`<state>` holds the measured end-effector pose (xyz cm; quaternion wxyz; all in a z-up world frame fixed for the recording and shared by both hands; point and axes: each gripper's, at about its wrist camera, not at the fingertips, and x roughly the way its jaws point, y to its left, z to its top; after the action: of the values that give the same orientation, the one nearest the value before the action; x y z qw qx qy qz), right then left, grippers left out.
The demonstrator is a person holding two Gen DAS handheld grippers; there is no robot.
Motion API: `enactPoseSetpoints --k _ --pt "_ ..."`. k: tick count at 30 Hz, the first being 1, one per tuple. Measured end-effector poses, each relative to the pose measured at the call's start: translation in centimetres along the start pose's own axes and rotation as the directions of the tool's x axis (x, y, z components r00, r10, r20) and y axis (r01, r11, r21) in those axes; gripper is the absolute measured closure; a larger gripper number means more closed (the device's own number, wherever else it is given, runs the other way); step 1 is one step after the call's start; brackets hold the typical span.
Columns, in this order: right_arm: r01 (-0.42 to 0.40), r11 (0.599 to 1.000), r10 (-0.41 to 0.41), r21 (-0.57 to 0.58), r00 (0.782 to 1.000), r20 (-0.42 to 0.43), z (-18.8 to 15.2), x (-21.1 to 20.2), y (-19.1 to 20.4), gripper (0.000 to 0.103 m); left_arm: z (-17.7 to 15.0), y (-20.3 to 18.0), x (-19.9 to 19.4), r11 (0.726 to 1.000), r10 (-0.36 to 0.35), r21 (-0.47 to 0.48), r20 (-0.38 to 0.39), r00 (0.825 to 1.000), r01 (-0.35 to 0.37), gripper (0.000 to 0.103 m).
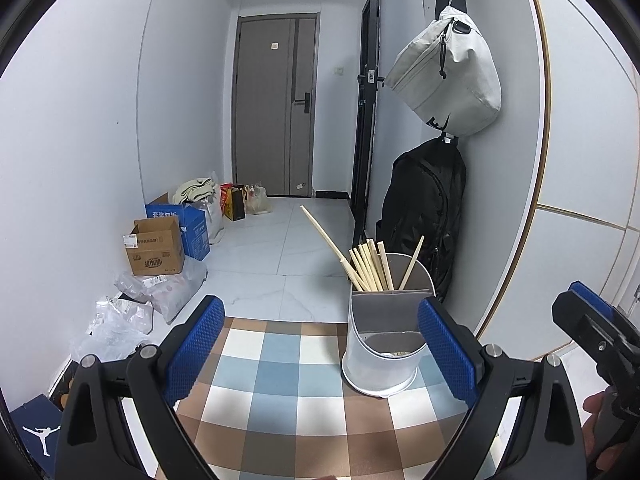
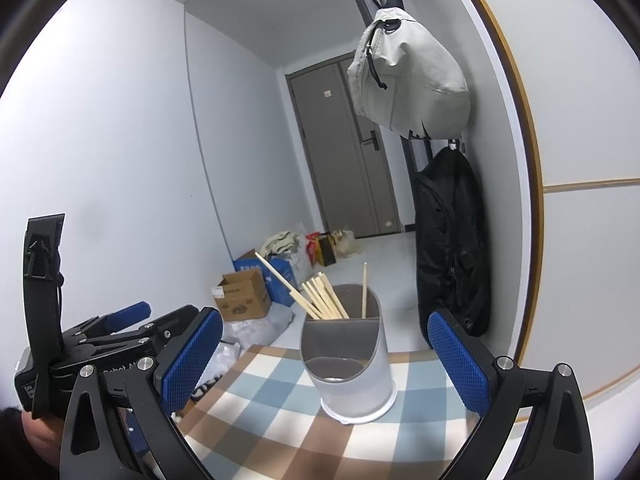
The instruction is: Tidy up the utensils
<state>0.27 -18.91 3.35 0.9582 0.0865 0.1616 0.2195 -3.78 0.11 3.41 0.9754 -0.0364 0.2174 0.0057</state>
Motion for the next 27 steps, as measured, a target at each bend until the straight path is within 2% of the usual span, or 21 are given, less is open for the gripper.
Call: enactPoseSetpoints --k 27 --pt "-0.003 1.0 0.003 0.002 1.0 -0.005 -0.15 -0.33 0.07 0.0 -0.05 -0.6 -0.17 1.0 -0.02 0.02 0.008 1.0 0.02 0.008"
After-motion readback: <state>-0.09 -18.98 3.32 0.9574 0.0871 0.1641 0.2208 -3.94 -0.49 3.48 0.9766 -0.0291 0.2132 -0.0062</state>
